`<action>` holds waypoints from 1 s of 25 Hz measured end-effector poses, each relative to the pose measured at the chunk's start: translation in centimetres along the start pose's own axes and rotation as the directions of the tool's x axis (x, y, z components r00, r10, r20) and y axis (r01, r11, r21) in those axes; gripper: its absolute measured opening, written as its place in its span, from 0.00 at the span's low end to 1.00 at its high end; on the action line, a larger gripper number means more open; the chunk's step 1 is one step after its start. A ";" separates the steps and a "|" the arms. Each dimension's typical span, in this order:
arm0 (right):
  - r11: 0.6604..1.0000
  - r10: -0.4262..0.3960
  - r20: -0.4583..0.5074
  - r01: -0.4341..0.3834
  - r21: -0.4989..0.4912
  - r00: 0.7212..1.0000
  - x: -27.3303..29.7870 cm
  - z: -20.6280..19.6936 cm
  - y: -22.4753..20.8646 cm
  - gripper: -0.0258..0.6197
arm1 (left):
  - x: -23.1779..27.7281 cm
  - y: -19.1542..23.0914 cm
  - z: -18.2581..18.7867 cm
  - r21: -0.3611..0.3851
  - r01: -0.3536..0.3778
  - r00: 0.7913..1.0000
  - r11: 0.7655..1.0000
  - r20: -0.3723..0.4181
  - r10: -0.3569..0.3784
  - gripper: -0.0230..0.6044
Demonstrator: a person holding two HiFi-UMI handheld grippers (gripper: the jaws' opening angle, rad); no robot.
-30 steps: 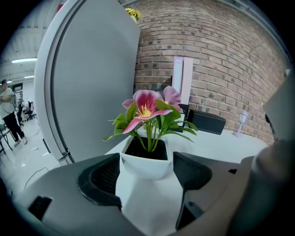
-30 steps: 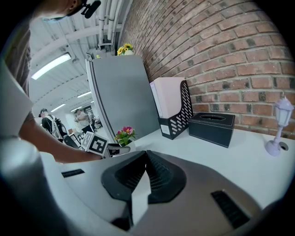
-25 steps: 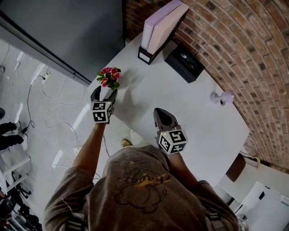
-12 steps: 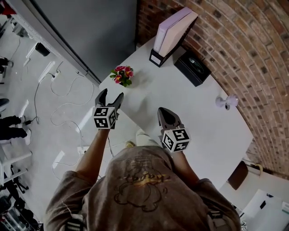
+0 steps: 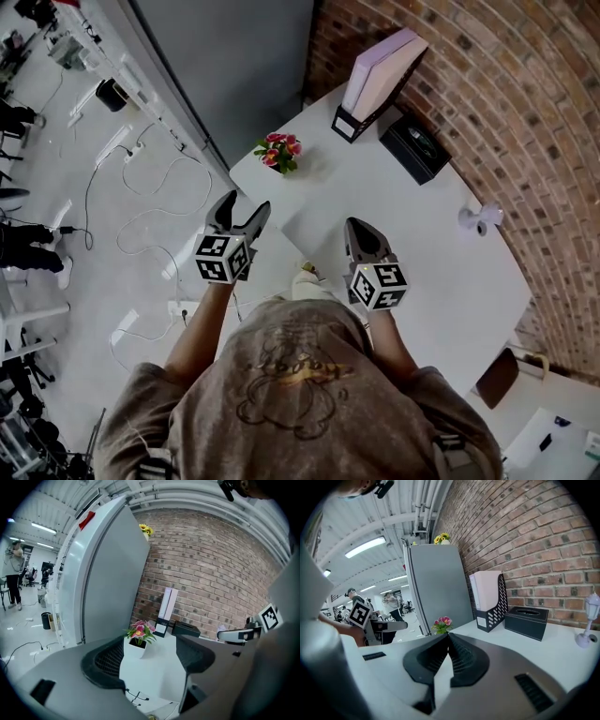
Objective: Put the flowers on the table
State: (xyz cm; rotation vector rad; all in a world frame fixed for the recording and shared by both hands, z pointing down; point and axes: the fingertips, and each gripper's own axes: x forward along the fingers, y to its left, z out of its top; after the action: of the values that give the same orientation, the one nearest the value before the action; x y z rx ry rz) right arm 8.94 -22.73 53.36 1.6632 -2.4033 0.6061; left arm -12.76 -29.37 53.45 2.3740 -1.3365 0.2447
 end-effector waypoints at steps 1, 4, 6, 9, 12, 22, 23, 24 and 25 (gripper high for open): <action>1.000 0.003 0.003 -0.003 -0.003 1.000 -0.1 0.0 0.3 0.04 | -0.7 0.0 0.2 -0.003 0.001 1.000 1.000 0.009 -0.001 0.61; 1.000 0.019 0.007 -0.019 -0.014 1.000 -0.1 0.2 1.4 0.04 | -2.6 0.1 0.5 -0.006 0.002 1.000 1.000 0.027 -0.002 0.61; 0.999 0.030 0.007 -0.030 -0.021 1.000 0.0 0.3 2.1 0.04 | -3.7 0.0 0.5 -0.002 -0.001 0.999 1.000 0.034 0.001 0.61; 0.999 0.041 0.009 -0.041 -0.033 0.999 0.0 0.5 3.0 0.04 | -5.4 0.0 0.3 -0.001 -0.012 0.999 1.000 0.048 0.012 0.61; 0.998 0.046 0.012 -0.046 -0.046 0.999 0.0 0.9 3.6 0.04 | -6.9 0.4 0.5 -0.018 -0.029 0.997 0.999 0.075 0.030 0.61; 0.997 0.049 0.009 -0.049 -0.059 0.999 0.0 0.9 4.3 0.04 | -8.5 0.9 0.8 -0.031 -0.033 0.994 0.999 0.104 0.036 0.61; 0.997 0.051 0.009 -0.051 -0.060 0.999 0.0 0.9 4.4 0.04 | -8.5 0.8 1.0 -0.033 -0.025 0.993 0.999 0.112 0.028 0.60; 0.997 0.053 0.009 -0.053 -0.061 0.999 0.1 0.9 4.4 0.04 | -8.4 0.7 1.1 -0.035 -0.017 0.993 0.999 0.118 0.021 0.58; 0.997 0.055 0.009 -0.054 -0.061 0.998 0.1 0.9 4.5 0.04 | -8.4 0.6 1.2 -0.035 -0.012 0.992 0.999 0.122 0.016 0.54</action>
State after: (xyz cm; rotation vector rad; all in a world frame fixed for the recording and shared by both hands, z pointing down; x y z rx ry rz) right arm 4.85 -21.84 51.52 1.5860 -2.4561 0.5276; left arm -17.77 -23.66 49.65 2.3854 -1.4004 0.0807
